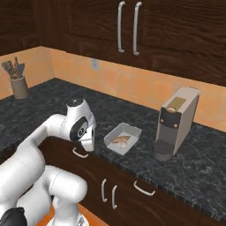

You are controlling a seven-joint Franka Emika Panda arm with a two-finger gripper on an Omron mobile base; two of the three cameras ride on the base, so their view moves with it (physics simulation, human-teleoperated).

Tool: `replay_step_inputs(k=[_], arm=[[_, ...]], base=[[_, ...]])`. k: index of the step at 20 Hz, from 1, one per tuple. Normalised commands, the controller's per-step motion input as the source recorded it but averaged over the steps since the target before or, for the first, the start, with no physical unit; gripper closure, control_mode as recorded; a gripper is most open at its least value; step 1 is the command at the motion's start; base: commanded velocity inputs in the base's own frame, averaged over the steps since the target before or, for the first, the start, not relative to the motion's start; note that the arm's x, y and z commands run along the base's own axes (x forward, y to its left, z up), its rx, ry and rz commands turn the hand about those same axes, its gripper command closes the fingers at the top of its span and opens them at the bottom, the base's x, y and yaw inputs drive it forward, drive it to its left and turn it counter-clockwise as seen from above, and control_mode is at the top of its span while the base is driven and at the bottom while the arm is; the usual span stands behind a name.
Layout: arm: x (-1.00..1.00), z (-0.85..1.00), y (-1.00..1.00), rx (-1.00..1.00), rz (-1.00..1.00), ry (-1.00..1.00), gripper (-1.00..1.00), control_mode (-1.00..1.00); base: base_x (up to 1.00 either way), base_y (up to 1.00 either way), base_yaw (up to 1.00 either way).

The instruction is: Take the meat container that has the fish and place it on the second highest rack of the freezer. Then take the vegetable container that has the garlic and sweet potato and place it on the highest rack of the freezer.

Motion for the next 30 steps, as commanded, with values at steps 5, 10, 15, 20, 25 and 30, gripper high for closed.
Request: replay_step_inputs(k=[5,10,15,20,25,30], arm=[[-0.44,0.09,0.14,-0.24,0.64,0.29,-1.00,-1.00],[-0.13,0.18,0.00,-0.27,0.58,0.31,-1.00,-1.00],[0.23,0.21,-0.02,-0.21,0.52,0.28,-1.00,-1.00],[0.58,-0.22,-0.10,-0.05,0.55,0.17,-1.00,-1.00],[0.84,-0.29,-0.24,0.01,0.47,0.03,-1.00,-1.00],[0.92,-0.20,-0.08,-0.01,0.13,0.22,-1.00,-1.00]], base=[[0.00,0.00,0.00],[0.00,0.00,0.00],[0.00,0.00,0.00],[0.00,0.00,0.00],[0.00,0.00,0.00],[0.00,0.00,0.00]])
